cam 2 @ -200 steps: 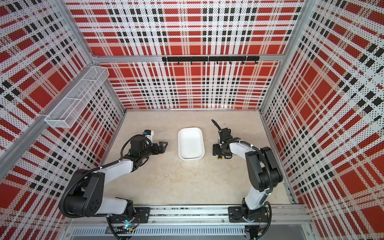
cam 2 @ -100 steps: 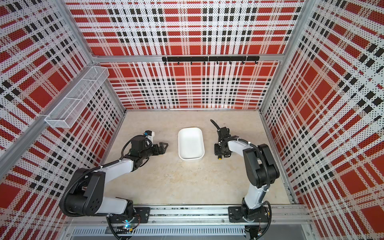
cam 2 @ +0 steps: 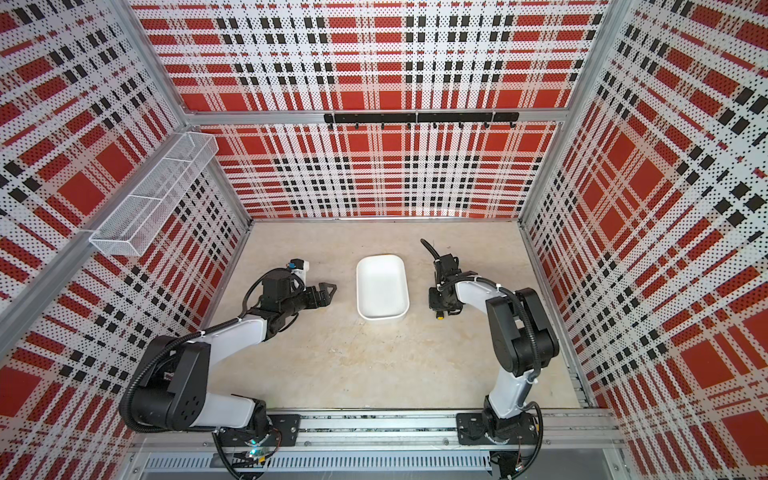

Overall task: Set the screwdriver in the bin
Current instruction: 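Close the right gripper on the handle and lift the screwdriver, then carry the screwdriver with the right gripper over the white tray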

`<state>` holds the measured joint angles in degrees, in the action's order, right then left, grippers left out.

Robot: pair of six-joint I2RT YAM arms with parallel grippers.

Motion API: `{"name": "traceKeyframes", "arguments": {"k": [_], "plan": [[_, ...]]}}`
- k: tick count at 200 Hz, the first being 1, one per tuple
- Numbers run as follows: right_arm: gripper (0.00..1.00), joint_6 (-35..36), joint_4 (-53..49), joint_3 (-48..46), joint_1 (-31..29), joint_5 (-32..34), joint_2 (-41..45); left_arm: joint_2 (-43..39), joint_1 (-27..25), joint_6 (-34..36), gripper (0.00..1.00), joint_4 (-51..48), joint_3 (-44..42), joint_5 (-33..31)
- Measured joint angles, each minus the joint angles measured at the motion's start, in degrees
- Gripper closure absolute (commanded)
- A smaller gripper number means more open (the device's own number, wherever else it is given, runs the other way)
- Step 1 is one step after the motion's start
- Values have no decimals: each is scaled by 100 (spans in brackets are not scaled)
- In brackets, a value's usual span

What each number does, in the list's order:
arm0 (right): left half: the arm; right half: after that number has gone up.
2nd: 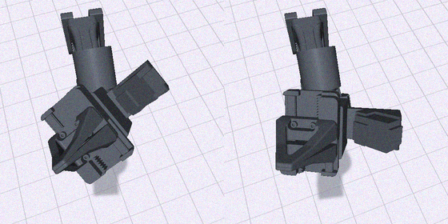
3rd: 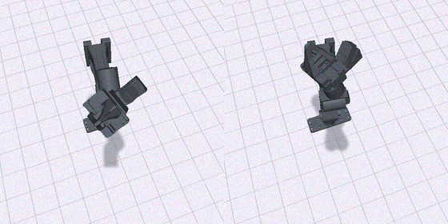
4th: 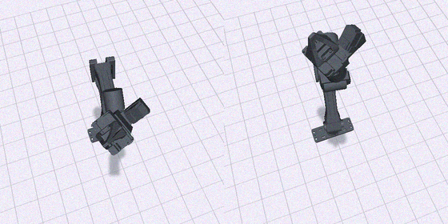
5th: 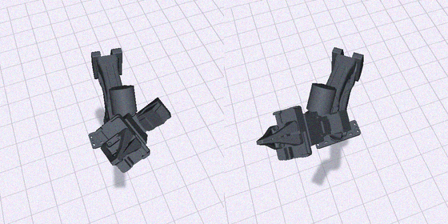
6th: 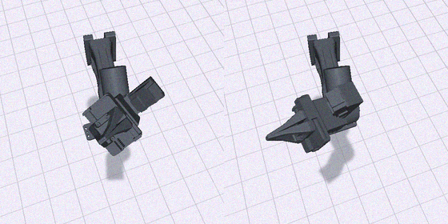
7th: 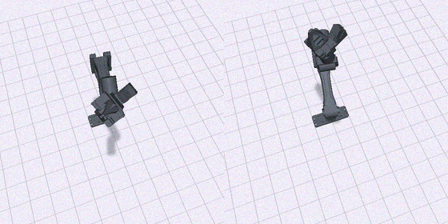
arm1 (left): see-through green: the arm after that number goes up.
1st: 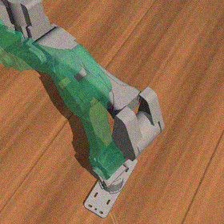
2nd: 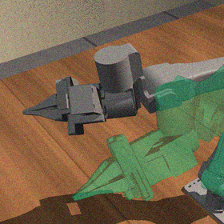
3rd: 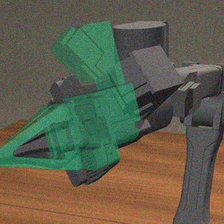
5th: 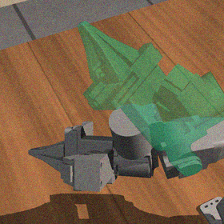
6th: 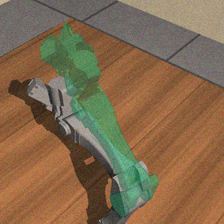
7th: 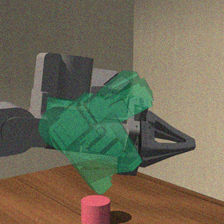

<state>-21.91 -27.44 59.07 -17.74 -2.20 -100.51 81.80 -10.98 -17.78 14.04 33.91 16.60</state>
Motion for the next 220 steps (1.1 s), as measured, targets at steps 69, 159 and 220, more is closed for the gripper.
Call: {"name": "traceKeyframes", "arguments": {"k": [69, 159, 220], "plan": [[100, 28, 39, -50, -13, -105, 1578, -2, 0, -2, 2, 7, 0, 149], [100, -271, 1845, -721, -1364, -302, 2520, -2, 2, -4, 2, 92, 0, 214], [100, -940, 2225, -382, -1930, 201, 1722, -2, 7, -2, 2, 151, 0, 260]]}}
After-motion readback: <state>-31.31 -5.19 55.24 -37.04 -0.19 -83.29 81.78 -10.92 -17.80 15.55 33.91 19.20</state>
